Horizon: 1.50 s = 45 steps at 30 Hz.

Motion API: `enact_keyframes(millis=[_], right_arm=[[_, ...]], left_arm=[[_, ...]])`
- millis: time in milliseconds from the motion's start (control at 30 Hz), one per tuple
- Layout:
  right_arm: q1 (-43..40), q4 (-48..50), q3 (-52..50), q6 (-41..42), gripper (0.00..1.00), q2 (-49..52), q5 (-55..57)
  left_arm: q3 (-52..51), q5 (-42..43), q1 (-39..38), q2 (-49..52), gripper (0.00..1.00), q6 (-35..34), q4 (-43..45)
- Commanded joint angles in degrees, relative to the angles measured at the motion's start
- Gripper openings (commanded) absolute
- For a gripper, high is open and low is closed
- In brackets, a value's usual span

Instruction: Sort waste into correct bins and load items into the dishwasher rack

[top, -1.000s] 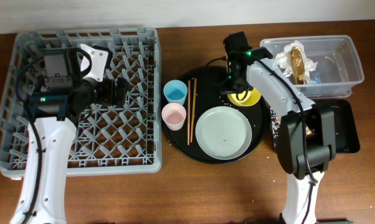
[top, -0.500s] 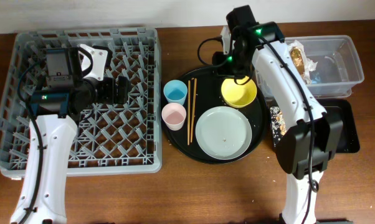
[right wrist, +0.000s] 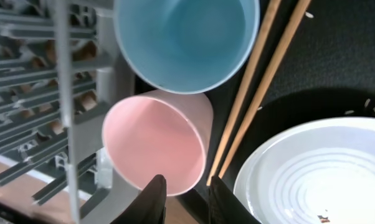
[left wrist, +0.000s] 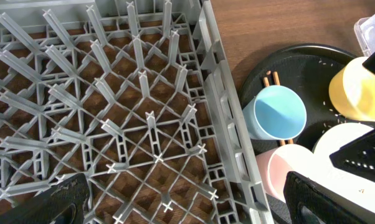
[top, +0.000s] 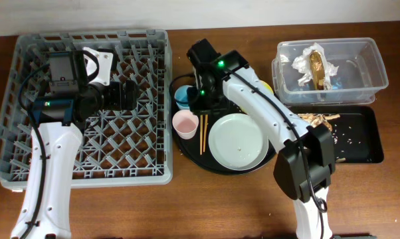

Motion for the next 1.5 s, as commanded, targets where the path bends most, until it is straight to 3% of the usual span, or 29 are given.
enact_keyframes(millis=[0,233,267,400,433,500,600,633,800,867,967,1100,1233,1467], right_arm=[[0.37,1.66,-3.26,2.49,0.25,0.2,1.55],[1.16,6.38,-9.22,3.41,0.3,0.2,0.92],[1.33,6.58,-9.57,3.56,0.28,0.2,0.94],[1.4,6.58,-9.81,3.58,0.04,0.2,0.9],[1.44,6.43,-9.84,4.02,0.04,0.2,0.85],[1.55,6.4,-9.84,4.44,0.06,0.2,0.5],[1.81,7.06,-9.84,4.42,0.27,0.2,0.55],[1.81,7.26,-9.84,4.42,0.3,0.2,0.55],[1.81,8.11,-10.03,4.42,0.29,0.2,0.55],[1.81,9.03,-11.04,4.44,0.24,0.2,0.5],[1.81,9.55,-12.11,4.63,0.06,0.2,0.5],[1.11,8.39,-11.76,4.31,0.04,-0.31,-3.54],[-4.04,4.24,-9.99,-0.87,0.04,-6.23,-13.66],[-18.62,7.54,-9.9,-8.61,0.04,-19.19,-34.36]], left_arm=[[0.5,0.9,0.11,0.42,0.99,-0.72,0.13],[0.5,0.92,0.11,0.48,0.99,-0.72,0.15],[0.5,0.92,0.11,0.48,0.99,-0.72,0.15],[0.5,0.96,0.11,0.48,0.99,-0.74,0.15],[0.5,1.81,0.11,0.48,0.99,-0.72,0.13],[0.5,3.37,0.11,0.48,0.99,-0.72,0.13],[0.5,3.45,0.11,0.48,0.99,-0.72,0.13],[0.5,3.45,0.11,0.48,0.99,-0.72,0.13],[0.5,3.48,0.13,0.48,0.99,-0.72,0.13],[0.5,3.45,0.11,0.48,0.99,-0.72,0.13],[0.5,3.48,0.11,0.48,0.99,-0.72,0.13],[0.5,4.15,0.13,0.48,0.99,-0.74,0.07],[0.5,14.16,0.13,0.48,0.99,-0.74,0.2],[0.5,44.24,0.13,2.34,0.99,-2.97,2.56]])
